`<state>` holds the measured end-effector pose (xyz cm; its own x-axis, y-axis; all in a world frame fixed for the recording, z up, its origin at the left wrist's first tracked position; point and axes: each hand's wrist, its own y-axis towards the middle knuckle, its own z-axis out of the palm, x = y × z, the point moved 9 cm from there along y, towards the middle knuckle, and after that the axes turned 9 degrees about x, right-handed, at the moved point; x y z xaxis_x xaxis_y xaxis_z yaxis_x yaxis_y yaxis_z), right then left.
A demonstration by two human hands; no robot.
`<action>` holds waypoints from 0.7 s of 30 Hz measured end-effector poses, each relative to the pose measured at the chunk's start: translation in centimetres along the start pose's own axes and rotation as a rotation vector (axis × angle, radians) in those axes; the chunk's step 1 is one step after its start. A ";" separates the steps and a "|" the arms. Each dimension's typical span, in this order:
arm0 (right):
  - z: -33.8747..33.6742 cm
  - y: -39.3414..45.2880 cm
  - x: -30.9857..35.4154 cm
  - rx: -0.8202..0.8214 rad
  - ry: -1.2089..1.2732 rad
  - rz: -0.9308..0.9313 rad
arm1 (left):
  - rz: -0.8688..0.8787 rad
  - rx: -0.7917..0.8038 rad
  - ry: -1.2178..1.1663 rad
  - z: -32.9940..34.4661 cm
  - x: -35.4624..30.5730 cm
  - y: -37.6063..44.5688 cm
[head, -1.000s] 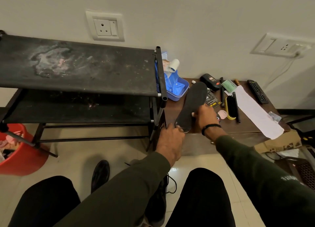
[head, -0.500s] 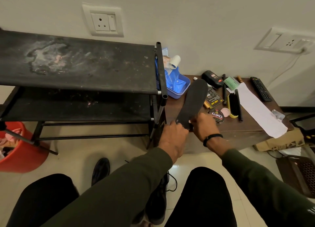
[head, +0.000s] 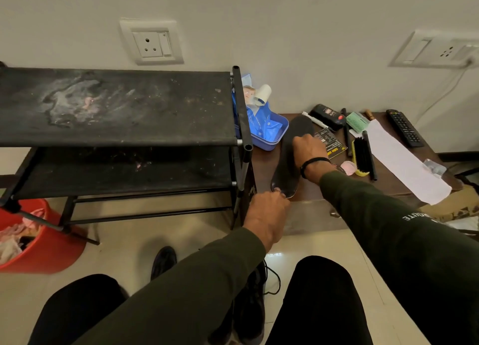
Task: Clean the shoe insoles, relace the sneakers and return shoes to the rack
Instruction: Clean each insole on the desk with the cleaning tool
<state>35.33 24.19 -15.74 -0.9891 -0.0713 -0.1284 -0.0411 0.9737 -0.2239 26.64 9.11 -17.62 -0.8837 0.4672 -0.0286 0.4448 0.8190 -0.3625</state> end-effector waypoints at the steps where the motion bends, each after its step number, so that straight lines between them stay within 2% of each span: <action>1: 0.2 -0.3 0.3 0.005 -0.021 -0.011 | 0.003 0.008 0.006 0.0 -0.1 0.0; 7: 1.5 -2.2 1.5 -0.043 0.116 -0.075 | 0.003 0.033 0.045 0.1 -0.5 -0.1; 14: 3.6 -5.6 2.6 0.070 0.311 -0.125 | -0.058 0.000 -0.015 0.6 0.4 -0.3; 17: 3.6 -6.8 2.1 0.079 0.322 -0.158 | -0.113 0.005 -0.044 3.0 1.3 -0.6; 21: 4.0 -7.7 1.8 0.052 0.299 -0.146 | -0.083 0.012 -0.105 4.1 1.8 -0.9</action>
<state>34.39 15.71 -18.07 -0.9713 -0.1347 0.1959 -0.1853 0.9451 -0.2693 24.09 7.83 -21.20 -0.9279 0.3604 -0.0949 0.3685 0.8488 -0.3791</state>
